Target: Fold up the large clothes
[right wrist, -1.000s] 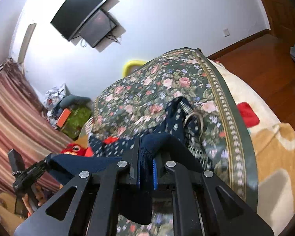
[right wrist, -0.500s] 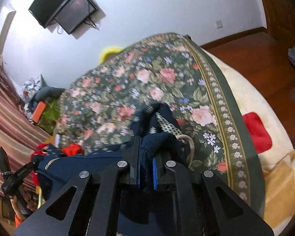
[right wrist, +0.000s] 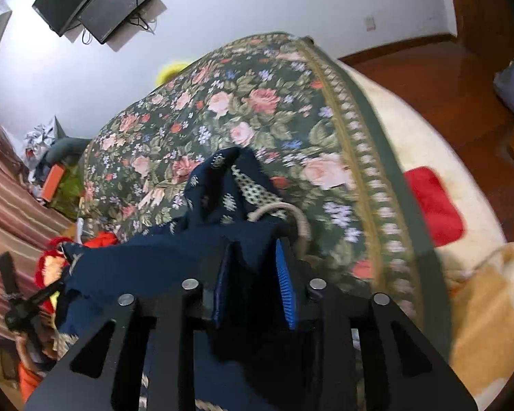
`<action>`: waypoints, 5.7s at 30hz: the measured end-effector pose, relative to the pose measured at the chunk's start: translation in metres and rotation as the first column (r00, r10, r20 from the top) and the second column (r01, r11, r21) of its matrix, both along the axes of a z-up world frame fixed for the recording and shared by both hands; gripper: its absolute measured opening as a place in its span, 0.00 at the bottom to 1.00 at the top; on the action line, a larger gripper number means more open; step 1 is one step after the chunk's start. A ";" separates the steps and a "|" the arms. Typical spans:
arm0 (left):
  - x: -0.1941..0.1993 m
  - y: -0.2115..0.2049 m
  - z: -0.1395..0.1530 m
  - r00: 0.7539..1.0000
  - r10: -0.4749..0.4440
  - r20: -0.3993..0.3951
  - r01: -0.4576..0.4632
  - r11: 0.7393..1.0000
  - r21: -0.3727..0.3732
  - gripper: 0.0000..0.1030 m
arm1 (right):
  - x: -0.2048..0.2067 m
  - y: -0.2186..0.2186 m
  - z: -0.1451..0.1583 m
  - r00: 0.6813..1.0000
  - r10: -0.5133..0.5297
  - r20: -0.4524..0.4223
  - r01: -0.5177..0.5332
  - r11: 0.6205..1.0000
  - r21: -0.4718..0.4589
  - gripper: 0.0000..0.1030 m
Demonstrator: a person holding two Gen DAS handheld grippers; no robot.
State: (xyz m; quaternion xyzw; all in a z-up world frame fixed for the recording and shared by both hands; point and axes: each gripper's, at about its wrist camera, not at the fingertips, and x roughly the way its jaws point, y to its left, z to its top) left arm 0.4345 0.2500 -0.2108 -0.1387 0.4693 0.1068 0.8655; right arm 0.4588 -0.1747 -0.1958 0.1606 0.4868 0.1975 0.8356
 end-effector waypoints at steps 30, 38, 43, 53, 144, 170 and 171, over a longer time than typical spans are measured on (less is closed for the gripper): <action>0.008 -0.064 -0.004 0.964 -0.261 -0.044 0.261 0.965 0.000 0.55 | -0.036 0.075 -0.012 0.960 0.278 -0.020 -0.278 0.951 -0.138 0.24; 0.054 -0.013 0.024 1.000 -0.019 -0.013 0.020 0.996 0.084 0.55 | 0.011 0.058 0.035 0.989 0.043 0.138 -0.008 0.969 -0.245 0.25; 0.026 0.000 0.061 0.995 0.001 0.098 -0.007 0.998 0.061 0.56 | -0.018 0.063 0.059 0.976 0.101 0.191 -0.060 0.976 -0.209 0.25; -0.044 -0.024 0.049 0.986 -0.166 0.032 0.165 0.985 0.055 0.64 | -0.082 0.117 0.054 0.926 0.332 0.178 -0.299 0.935 -0.189 0.36; -0.150 0.009 -0.057 0.967 0.215 0.137 -0.079 0.764 -0.641 0.82 | -0.090 0.041 -0.046 0.982 0.188 -0.022 -0.188 0.956 -0.227 0.72; -0.086 0.013 -0.054 0.959 0.263 0.104 -0.157 0.802 -0.577 0.48 | -0.090 0.038 -0.048 0.981 0.194 -0.015 -0.193 0.957 -0.215 0.73; -0.086 0.010 -0.049 0.959 0.258 0.116 -0.153 0.818 -0.554 0.43 | -0.090 0.038 -0.046 0.981 0.195 -0.015 -0.193 0.956 -0.222 0.72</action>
